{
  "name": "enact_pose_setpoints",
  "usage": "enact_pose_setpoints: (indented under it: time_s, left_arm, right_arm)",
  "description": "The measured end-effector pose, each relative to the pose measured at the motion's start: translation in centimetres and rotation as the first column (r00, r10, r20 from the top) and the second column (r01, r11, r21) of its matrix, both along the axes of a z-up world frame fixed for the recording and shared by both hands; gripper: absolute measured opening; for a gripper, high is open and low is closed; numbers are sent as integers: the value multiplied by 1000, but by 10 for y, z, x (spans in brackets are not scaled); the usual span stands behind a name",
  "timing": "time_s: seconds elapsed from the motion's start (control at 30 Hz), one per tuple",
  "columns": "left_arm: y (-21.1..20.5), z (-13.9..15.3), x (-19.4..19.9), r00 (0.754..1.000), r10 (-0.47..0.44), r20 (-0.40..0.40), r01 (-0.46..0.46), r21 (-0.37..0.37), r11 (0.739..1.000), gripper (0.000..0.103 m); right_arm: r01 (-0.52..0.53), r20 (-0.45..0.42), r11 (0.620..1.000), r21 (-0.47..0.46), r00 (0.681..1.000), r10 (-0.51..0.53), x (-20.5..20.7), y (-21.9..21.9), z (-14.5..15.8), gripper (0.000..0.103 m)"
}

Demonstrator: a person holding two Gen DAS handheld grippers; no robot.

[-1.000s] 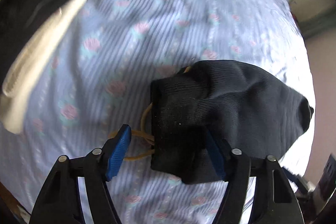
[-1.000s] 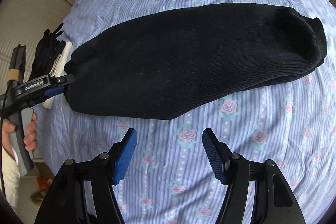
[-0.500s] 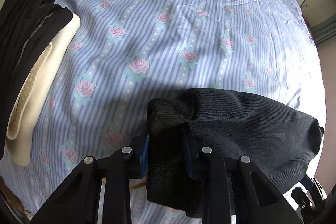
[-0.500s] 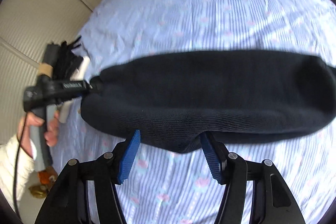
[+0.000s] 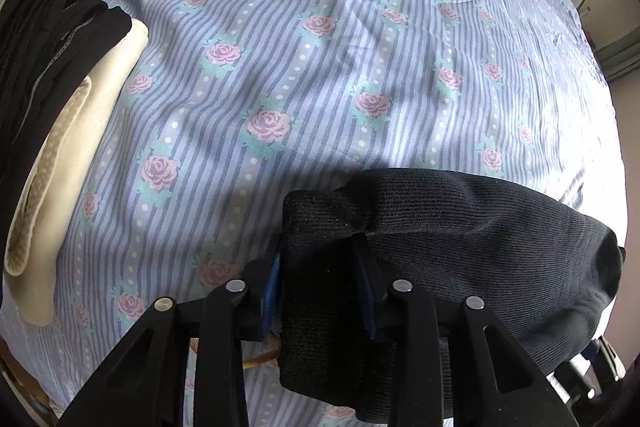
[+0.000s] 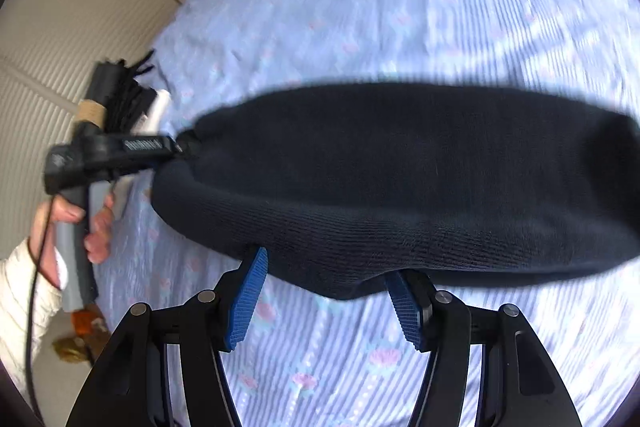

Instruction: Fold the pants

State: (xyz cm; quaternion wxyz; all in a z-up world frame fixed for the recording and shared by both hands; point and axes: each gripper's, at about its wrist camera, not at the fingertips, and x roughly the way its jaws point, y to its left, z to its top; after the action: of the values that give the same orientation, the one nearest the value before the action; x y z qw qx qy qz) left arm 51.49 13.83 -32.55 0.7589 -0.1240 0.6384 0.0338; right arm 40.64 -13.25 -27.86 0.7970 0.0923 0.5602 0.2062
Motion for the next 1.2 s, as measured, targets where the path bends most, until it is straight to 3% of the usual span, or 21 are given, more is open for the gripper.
enact_pose_setpoints:
  time_s: [0.03,0.1,0.2,0.3,0.43,0.57,0.67,0.7,0.8,0.83,0.93,1.03,1.13,1.2]
  left_arm:
    - [4,-2,0,1000,6,-4,-6,-5,1000,39]
    - [9,-3,-2,1000,19,-9,-19,-21,1000,42]
    - [14,-5,-5,1000,3,-5,-3,-14,1000,46]
    - [5,0,-8,999,-48,14,47,42,998,46]
    - [-6,3,-12,995,-100,22,97,123,988,47]
    - [-6,6,-14,993,-122,4,119,178,977,66]
    - [-10,26,-21,983,-186,7,179,226,958,66]
    - [-13,36,-26,979,-203,26,191,248,950,66]
    - [-43,77,-55,938,-325,119,258,386,886,64]
    - [-56,92,-68,913,-377,156,288,409,866,64]
    - [-84,115,-90,872,-437,219,344,360,867,64]
    - [-116,121,-99,846,-464,264,393,281,876,64]
    - [-150,109,-96,840,-486,240,433,242,868,55]
    - [-176,96,-89,844,-496,202,459,204,864,48]
  right_arm:
    - [10,23,1000,16,1000,-10,3,-1,0,61]
    - [43,-40,998,48,998,-41,9,-6,-15,61]
    - [80,-136,995,68,988,-70,8,-7,-39,51]
    - [71,-119,997,30,991,-67,-4,-4,-29,35]
    - [49,-109,998,28,993,-45,-18,-8,-21,29]
    - [75,-183,997,2,980,-73,-23,-11,-53,28]
    - [103,-158,994,-29,982,-106,-30,-14,-39,44]
    - [112,-144,992,-58,982,-119,-35,-17,-31,60]
    - [163,-34,982,-92,985,-166,-52,-40,0,63]
    - [198,-7,974,-106,980,-200,-56,-52,8,66]
    - [367,75,922,-119,930,-361,-64,-109,31,76]
    - [545,96,833,-100,838,-537,-62,-171,35,84]
    - [659,32,750,-55,752,-658,-48,-224,20,84]
    - [699,-47,715,-26,714,-699,-35,-244,1,84]
